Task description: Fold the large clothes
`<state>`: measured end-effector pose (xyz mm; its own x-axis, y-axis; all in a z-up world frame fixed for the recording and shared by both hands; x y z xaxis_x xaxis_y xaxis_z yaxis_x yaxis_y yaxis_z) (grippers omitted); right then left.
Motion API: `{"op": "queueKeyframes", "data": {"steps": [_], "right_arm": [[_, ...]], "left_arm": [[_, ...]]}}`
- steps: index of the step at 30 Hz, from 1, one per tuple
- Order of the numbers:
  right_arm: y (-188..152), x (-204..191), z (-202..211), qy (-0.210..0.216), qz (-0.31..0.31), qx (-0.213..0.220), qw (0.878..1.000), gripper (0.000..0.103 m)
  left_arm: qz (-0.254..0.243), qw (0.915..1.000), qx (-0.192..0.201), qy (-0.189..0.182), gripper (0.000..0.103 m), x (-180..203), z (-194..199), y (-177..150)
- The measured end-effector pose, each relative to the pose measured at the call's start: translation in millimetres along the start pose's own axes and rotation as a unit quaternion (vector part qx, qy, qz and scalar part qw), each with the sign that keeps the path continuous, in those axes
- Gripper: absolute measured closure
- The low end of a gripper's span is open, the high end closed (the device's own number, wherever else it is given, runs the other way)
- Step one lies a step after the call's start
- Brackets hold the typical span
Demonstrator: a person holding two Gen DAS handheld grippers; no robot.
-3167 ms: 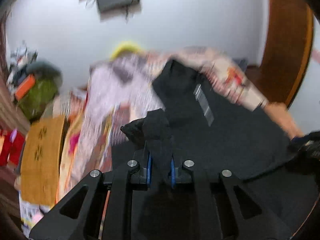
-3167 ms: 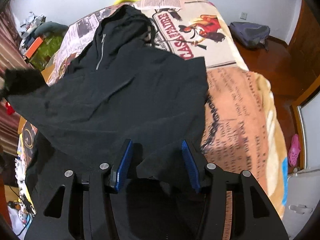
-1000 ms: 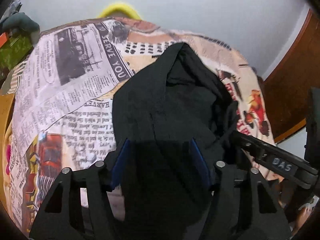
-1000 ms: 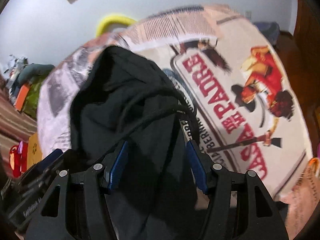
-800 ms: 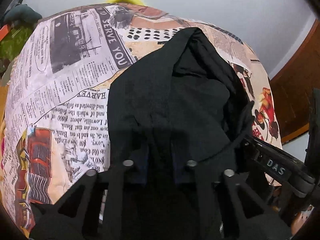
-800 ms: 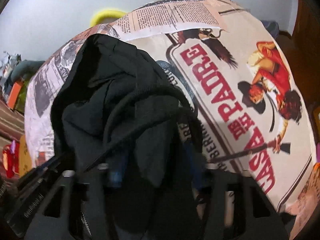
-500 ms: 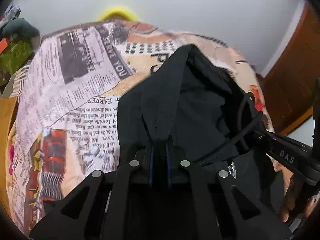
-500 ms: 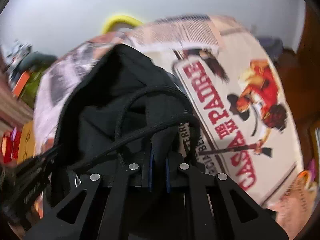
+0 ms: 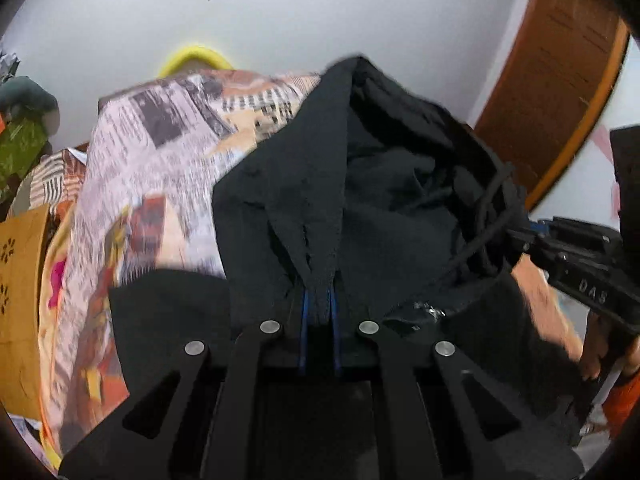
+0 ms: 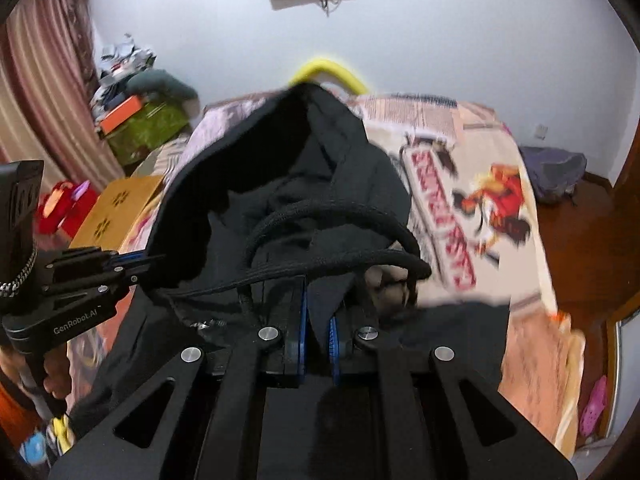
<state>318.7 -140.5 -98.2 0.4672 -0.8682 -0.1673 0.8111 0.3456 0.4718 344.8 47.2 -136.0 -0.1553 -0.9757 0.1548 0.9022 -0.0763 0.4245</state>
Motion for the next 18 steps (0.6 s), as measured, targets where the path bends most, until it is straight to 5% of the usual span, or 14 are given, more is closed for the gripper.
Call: {"op": "queueKeyframes", "data": {"steps": [6,10,15,18], "right_arm": [[-49.0,9.5,-26.9,0.008,-0.019,-0.069,0.997,0.089],[-69.8,15.9,-30.0,-0.005,-0.031,-0.115,0.993,0.088],[-83.0,22.1,-3.3,-0.035,-0.012,-0.109,0.993,0.085],[-78.8,22.7,18.3,-0.049,-0.001,-0.078,0.996,0.060]], "left_arm": [[0.003,0.9989,-0.047,0.009,0.093,6.8,-29.1,-63.0],[0.002,0.9967,-0.073,0.034,0.073,11.1,-39.2,-87.6],[-0.005,0.9964,-0.071,0.046,0.073,13.8,-26.2,-100.2],[-0.011,0.9982,-0.040,0.043,0.060,20.0,-3.6,-95.1]]}}
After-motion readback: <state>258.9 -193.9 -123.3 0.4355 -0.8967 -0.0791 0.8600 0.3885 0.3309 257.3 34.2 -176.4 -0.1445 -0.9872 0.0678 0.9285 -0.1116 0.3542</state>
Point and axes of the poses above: each gripper's, at about its wrist camera, not at the fingertips, and z roughly against the way its jaws point, x to its right, y to its top, the point moved 2 cm from there along -z, roughly the way its jaws point, and after that the axes turned 12 degrees about -x, right-handed, at the moved point
